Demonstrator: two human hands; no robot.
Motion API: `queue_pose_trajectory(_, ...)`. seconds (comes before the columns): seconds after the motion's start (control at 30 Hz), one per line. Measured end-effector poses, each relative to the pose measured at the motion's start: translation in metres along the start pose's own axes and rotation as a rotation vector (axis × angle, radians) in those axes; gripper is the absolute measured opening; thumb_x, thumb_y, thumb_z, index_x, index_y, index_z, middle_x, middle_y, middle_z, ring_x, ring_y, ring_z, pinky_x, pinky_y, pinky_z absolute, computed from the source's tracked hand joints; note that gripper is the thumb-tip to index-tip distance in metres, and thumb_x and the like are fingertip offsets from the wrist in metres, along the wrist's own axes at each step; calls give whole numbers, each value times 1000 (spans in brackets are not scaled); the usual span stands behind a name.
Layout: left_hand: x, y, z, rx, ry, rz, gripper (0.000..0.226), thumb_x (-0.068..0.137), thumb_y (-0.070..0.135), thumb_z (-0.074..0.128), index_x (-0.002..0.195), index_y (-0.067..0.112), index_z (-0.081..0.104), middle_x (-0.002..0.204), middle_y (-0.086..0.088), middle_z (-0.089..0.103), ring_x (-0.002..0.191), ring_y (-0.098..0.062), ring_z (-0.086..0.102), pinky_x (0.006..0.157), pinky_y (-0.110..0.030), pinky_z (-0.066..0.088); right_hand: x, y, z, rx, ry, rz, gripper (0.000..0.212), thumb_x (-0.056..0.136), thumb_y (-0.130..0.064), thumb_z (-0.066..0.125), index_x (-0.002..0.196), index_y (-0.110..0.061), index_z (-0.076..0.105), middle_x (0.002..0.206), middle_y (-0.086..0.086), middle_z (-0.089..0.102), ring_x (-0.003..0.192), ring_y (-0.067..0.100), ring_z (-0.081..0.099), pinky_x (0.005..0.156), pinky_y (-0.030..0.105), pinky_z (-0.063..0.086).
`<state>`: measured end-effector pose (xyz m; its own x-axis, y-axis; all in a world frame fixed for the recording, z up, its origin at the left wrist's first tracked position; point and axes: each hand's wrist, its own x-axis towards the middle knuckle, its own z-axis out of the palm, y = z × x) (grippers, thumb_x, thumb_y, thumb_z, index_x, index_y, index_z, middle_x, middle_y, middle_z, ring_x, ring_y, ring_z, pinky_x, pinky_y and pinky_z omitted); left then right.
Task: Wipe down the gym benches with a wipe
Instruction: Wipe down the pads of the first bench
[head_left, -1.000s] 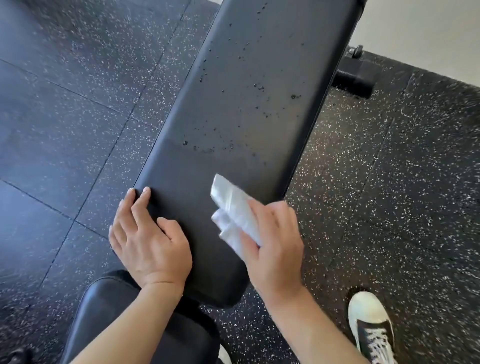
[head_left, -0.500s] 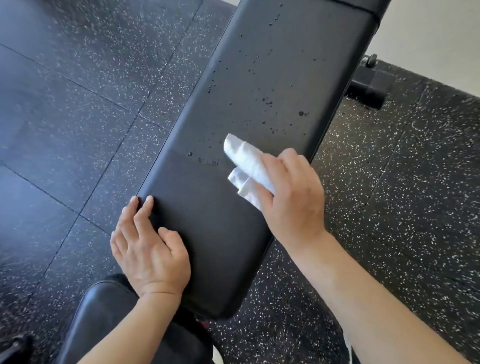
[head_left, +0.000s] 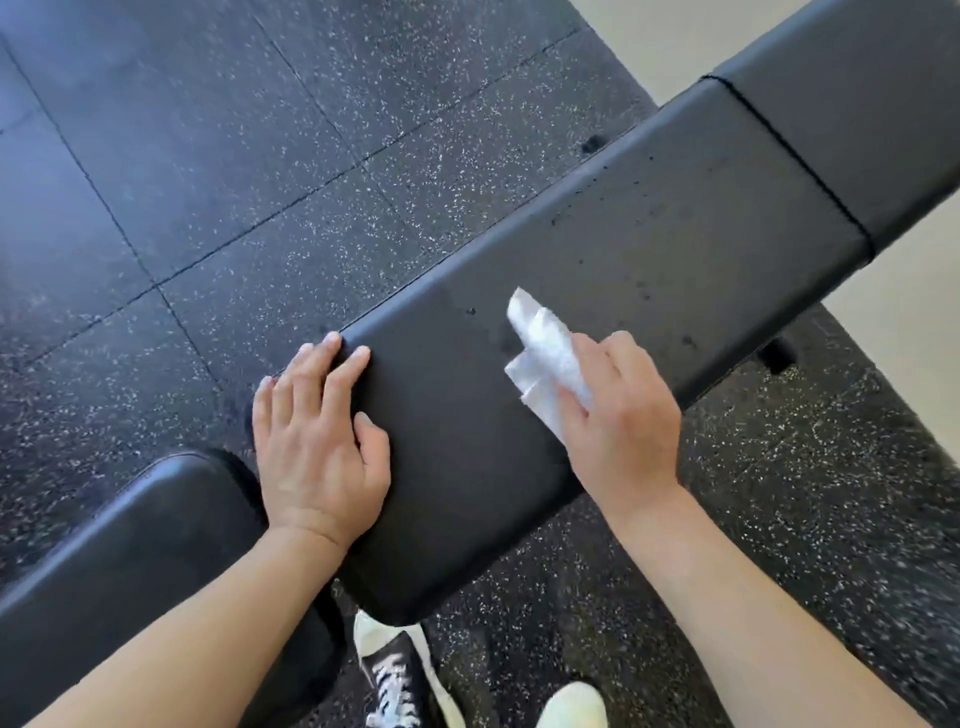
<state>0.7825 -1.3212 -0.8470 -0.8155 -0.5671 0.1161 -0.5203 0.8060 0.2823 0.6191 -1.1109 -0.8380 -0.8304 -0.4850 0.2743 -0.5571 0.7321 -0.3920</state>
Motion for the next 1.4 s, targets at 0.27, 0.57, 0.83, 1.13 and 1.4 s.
queue_pose_trajectory(0.27,2,-2,-2,-9,-44,-21,59,86,25,47,145,20,53,161,-5,43,151,-33,37,126,-56,20,72,-93,59,-8,-99,-235,25,82,-24,70,101,-9,73,89,9,61,73,30,57,59,41,47)
queue_pose_trajectory(0.57,3,-4,-2,-12,-80,-20,63,86,26,48,148,21,53,161,-5,44,152,-32,36,127,-56,19,115,-125,83,46,-221,-322,18,82,-23,57,81,-8,66,82,10,60,69,32,57,53,41,43)
queue_pose_trajectory(0.83,1,8,-10,68,-69,-47,58,90,19,51,147,18,59,162,-4,47,150,-35,41,121,-60,28,105,-112,64,142,-284,-384,17,87,-23,74,86,-7,68,84,12,60,74,35,59,58,42,48)
queue_pose_trajectory(1.13,-7,92,11,67,-45,-547,75,87,28,34,162,20,37,173,-1,27,160,-31,20,127,-61,16,-34,26,-30,177,-380,-536,34,97,-24,56,127,-11,64,88,0,49,70,22,43,56,41,46)
queue_pose_trajectory(1.4,-9,88,22,133,15,-526,74,87,26,38,160,18,37,172,-2,29,160,-32,21,127,-61,17,86,-4,29,87,-164,-441,26,91,-29,58,103,-9,69,87,8,54,76,31,52,61,42,44)
